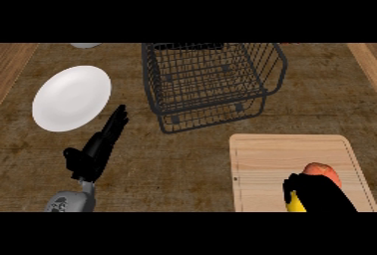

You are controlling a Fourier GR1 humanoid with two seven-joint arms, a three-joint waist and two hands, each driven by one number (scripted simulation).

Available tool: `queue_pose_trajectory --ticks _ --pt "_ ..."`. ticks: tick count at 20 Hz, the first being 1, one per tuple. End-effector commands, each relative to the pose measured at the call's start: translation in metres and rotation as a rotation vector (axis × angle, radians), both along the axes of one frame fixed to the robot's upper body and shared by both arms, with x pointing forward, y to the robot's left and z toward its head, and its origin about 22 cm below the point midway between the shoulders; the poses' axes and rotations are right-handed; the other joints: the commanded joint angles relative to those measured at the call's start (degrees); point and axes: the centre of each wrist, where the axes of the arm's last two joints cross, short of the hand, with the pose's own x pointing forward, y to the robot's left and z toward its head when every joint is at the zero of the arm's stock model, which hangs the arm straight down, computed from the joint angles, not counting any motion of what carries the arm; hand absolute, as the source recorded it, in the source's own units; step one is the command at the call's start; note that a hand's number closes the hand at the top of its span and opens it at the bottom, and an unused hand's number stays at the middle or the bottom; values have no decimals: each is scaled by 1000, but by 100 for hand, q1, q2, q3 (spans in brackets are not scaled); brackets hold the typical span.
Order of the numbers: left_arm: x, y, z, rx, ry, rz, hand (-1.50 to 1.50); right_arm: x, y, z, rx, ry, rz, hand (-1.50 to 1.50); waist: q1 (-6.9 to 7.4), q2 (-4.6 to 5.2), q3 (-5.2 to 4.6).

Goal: Pick the lemon from the cutting board and place it in the tiered basket

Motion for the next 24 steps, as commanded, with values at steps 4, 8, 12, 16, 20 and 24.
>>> queue_pose_trajectory --ticks 4,8,12,16,20,24 --pt "1 8 -3 -4 -12 -18 0 68 -41 18 49 -44 -37 150 70 28 13" --pt "16 -20 11 -14 -44 -66 0 115 -130 49 84 -105 -184 150 336 149 44" --pt "15 -6 12 -9 -28 -62 0 144 -168 51 48 -148 -161 150 320 97 33" --pt "15 -10 10 -3 -28 -39 0 157 -182 70 324 -259 -153 150 190 64 29" --pt "-1 -14 -7 3 -13 -21 0 183 -161 99 623 -274 -79 150 165 16 17" --pt "11 4 2 24 -7 -9 0 192 -156 143 659 -389 26 150 46 9 11"
